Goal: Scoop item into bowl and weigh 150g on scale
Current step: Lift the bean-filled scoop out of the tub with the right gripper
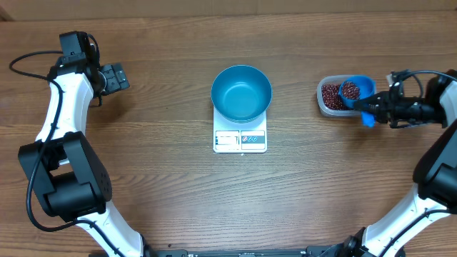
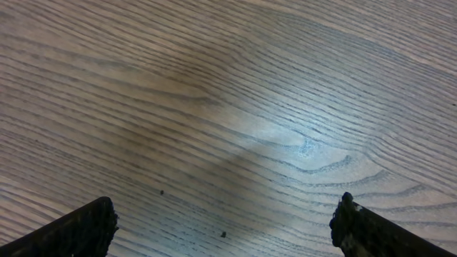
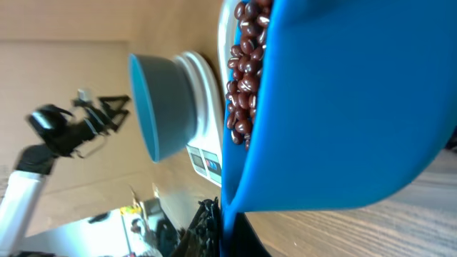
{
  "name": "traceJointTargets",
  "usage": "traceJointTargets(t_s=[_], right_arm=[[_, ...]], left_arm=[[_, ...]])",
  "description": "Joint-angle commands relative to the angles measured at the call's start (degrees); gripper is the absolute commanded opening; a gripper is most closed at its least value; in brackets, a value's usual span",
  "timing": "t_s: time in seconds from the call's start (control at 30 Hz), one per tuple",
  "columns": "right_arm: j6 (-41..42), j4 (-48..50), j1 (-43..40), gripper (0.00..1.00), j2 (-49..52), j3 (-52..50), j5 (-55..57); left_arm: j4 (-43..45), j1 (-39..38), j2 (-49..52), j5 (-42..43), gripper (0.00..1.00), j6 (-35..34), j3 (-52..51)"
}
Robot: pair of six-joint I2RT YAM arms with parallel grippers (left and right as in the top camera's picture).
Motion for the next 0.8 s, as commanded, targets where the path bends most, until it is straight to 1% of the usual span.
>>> traceJointTargets(t_s=[0.0,0.07,0.57,0.67,0.77], right_arm=[[-5.5,-0.7,-1.9,0.04,0.1,0.2,-9.2],[-7.2,-1.4,-2.5,0.04,0.1,0.2,-11.5],[-7.2,-3.4,-2.5,0.04,0.1,0.2,-12.3],[-7.3,-4.6,-1.8,0.04,-0.1,1.4,-12.3],[-6.7,-5.4,0.1,0.04,-0.9,5.1,-12.3]], left_arm=[[0.2,-0.1,0.0,-0.7,1.0,0.3,0.5],[0.2,-0.1,0.0,-0.7,1.0,0.3,0.5],[0.2,-0.1,0.0,-0.7,1.0,0.3,0.5],[0.2,-0.1,0.0,-0.7,1.0,0.3,0.5],[0.2,-0.2,0.0,-0.7,0.99,0.3,0.5]])
